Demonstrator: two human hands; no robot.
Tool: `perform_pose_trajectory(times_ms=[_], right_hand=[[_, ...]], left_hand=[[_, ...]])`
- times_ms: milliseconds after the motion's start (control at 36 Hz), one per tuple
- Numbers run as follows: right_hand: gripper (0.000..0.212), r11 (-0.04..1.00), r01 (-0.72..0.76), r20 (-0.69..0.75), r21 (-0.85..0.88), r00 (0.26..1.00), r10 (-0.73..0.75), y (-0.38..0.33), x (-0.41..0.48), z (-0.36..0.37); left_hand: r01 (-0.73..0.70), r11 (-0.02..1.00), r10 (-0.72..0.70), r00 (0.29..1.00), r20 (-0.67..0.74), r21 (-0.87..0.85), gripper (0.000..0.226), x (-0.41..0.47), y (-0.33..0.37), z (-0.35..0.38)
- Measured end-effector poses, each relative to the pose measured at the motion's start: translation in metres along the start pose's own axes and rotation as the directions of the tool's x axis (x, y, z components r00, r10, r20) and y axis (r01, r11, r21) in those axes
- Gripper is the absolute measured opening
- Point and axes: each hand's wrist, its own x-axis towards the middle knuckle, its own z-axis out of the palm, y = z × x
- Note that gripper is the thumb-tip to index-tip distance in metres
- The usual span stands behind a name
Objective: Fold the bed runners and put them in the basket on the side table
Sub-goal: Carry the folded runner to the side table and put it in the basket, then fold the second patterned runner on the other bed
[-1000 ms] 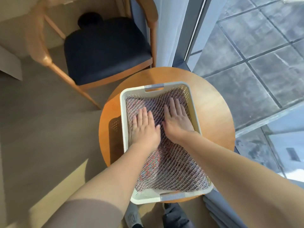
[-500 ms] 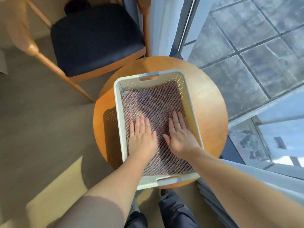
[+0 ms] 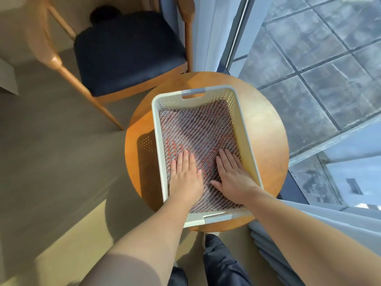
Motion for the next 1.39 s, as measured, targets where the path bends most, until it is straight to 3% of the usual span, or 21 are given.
perform_pose_trajectory(times_ms=[222,306,472,611,778,944,1056,1139,1250,1389], right_hand=[[0.068,0.968,-0.068,-0.060,0.243,0.995,0.085,-0.030,-0.050,-0.083],[0.054,0.959,-0.017,-0.178,0.284,0.982,0.070,-0.051,-0.074,-0.121],[0.047,0.954,0.100,-0.425,0.281,0.905,0.031,-0.107,-0.108,-0.184],[0.041,0.922,0.235,-0.546,0.308,0.837,-0.032,-0.168,-0.126,-0.229],[0.031,0.844,0.484,-0.613,0.231,0.746,-0.260,-0.240,-0.147,-0.264],[0.029,0.709,0.699,-0.597,0.094,0.610,-0.521,-0.310,-0.187,-0.274],[0.033,0.572,0.821,-0.579,0.001,0.467,-0.669,-0.360,-0.223,-0.261],[0.027,0.464,0.885,-0.518,-0.030,0.383,-0.765,-0.400,-0.254,-0.242],[0.036,0.355,0.934,-0.406,-0.039,0.310,-0.860,-0.451,-0.301,-0.214],[0.037,0.233,0.971,-0.324,-0.061,0.201,-0.924,-0.507,-0.356,-0.181]], left_hand=[[-0.090,0.986,0.084,0.995,-0.049,-0.137,0.054,-0.038,-0.011,-0.105],[-0.094,0.986,0.077,0.989,-0.126,-0.136,0.051,-0.069,-0.032,-0.151],[-0.037,0.994,0.005,0.957,-0.288,-0.104,0.044,-0.147,-0.086,-0.227],[0.109,0.974,-0.183,0.895,-0.406,-0.198,0.045,-0.223,-0.132,-0.261],[0.267,0.874,-0.450,0.757,-0.474,-0.405,0.042,-0.324,-0.168,-0.270],[0.467,0.731,-0.682,0.527,-0.507,-0.498,0.044,-0.449,-0.181,-0.244],[0.561,0.590,-0.806,0.369,-0.463,-0.581,0.044,-0.525,-0.180,-0.219],[0.601,0.517,-0.848,0.260,-0.462,-0.610,0.043,-0.585,-0.172,-0.196],[0.644,0.412,-0.891,0.139,-0.432,-0.645,0.043,-0.662,-0.163,-0.162],[0.647,0.244,-0.944,-0.011,-0.330,-0.722,0.043,-0.743,-0.158,-0.125]])
